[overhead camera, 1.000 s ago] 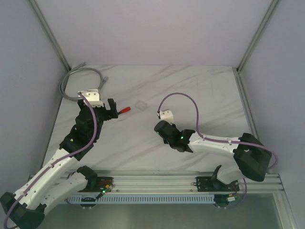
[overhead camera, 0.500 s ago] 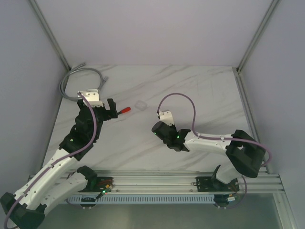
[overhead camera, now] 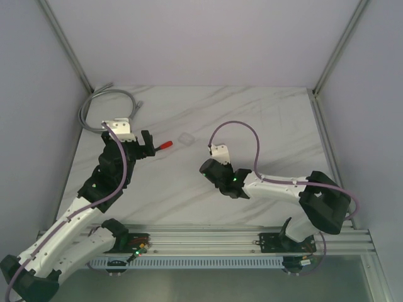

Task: Snap on the fuse box
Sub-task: Install the fuse at the fuse box base.

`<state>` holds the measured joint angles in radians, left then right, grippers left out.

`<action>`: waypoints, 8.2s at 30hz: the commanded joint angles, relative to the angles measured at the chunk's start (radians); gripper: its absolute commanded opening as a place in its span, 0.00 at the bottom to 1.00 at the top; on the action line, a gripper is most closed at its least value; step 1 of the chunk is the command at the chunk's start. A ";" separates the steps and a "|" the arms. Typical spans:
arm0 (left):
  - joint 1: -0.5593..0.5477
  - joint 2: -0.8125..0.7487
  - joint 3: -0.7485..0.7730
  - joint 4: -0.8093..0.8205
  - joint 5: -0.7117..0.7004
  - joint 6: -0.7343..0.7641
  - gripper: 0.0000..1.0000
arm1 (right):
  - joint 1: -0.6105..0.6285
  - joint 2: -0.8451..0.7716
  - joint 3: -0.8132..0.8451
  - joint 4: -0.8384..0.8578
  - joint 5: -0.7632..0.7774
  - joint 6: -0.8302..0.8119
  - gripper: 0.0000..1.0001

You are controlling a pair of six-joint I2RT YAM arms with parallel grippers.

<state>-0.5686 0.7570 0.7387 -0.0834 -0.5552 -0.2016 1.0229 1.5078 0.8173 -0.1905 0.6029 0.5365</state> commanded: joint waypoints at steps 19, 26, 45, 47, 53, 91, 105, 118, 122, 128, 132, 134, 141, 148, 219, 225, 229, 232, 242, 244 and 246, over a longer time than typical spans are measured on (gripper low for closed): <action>0.009 -0.019 -0.011 -0.006 0.000 -0.005 1.00 | 0.007 0.041 0.050 -0.040 0.067 0.079 0.00; 0.009 -0.020 -0.010 -0.006 0.001 -0.006 1.00 | 0.007 0.003 0.057 -0.046 0.069 0.103 0.00; 0.010 -0.023 -0.013 -0.006 0.004 -0.033 1.00 | 0.007 0.076 0.066 -0.043 0.048 0.133 0.00; 0.010 -0.023 -0.013 -0.006 0.003 -0.033 1.00 | 0.007 0.079 0.065 -0.045 0.050 0.133 0.00; 0.010 -0.024 -0.013 -0.006 0.004 -0.033 1.00 | 0.007 0.082 0.065 -0.052 0.055 0.141 0.00; 0.010 -0.026 -0.016 -0.005 0.014 -0.041 1.00 | 0.004 0.110 0.131 -0.168 0.049 0.227 0.23; 0.010 -0.026 -0.017 -0.007 0.014 -0.041 1.00 | -0.005 0.147 0.121 -0.169 -0.027 0.191 0.00; 0.009 -0.027 -0.018 -0.006 0.014 -0.039 1.00 | -0.011 0.214 0.089 -0.222 -0.214 0.118 0.00; 0.009 -0.026 -0.019 -0.006 0.016 -0.040 1.00 | -0.021 0.209 0.097 -0.239 -0.238 0.097 0.00; 0.010 -0.031 -0.019 -0.005 0.014 -0.038 1.00 | -0.025 0.159 0.200 -0.283 -0.211 0.037 0.15; 0.010 -0.034 -0.021 -0.006 0.016 -0.038 1.00 | -0.041 0.157 0.279 -0.343 -0.217 -0.001 0.27; 0.010 -0.037 -0.020 -0.007 0.016 -0.036 1.00 | -0.049 0.155 0.306 -0.360 -0.229 -0.023 0.34; 0.010 -0.039 -0.021 -0.006 0.017 -0.036 1.00 | -0.087 0.176 0.374 -0.375 -0.301 -0.092 0.34; 0.010 -0.043 -0.021 -0.006 0.014 -0.036 1.00 | -0.109 0.218 0.394 -0.395 -0.333 -0.104 0.28; 0.010 -0.039 -0.024 -0.005 0.023 -0.041 1.00 | -0.124 0.300 0.483 -0.449 -0.401 -0.166 0.30; 0.010 -0.039 -0.024 -0.005 0.023 -0.041 1.00 | -0.124 0.291 0.478 -0.454 -0.391 -0.162 0.25; 0.009 -0.039 -0.024 -0.005 0.024 -0.041 1.00 | -0.126 0.301 0.473 -0.459 -0.393 -0.162 0.21; 0.010 -0.039 -0.023 -0.004 0.024 -0.041 1.00 | -0.126 0.311 0.466 -0.463 -0.388 -0.162 0.18; 0.010 -0.035 -0.023 -0.003 0.025 -0.041 1.00 | -0.126 0.350 0.419 -0.472 -0.363 -0.160 0.03; 0.010 -0.038 -0.023 -0.003 0.026 -0.041 1.00 | -0.126 0.367 0.411 -0.472 -0.370 -0.159 0.01; 0.009 -0.041 -0.023 -0.003 0.025 -0.041 1.00 | -0.126 0.379 0.402 -0.471 -0.370 -0.158 0.00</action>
<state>-0.5629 0.7261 0.7200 -0.0837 -0.5350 -0.2352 0.8978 1.8214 1.2766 -0.6426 0.2222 0.3668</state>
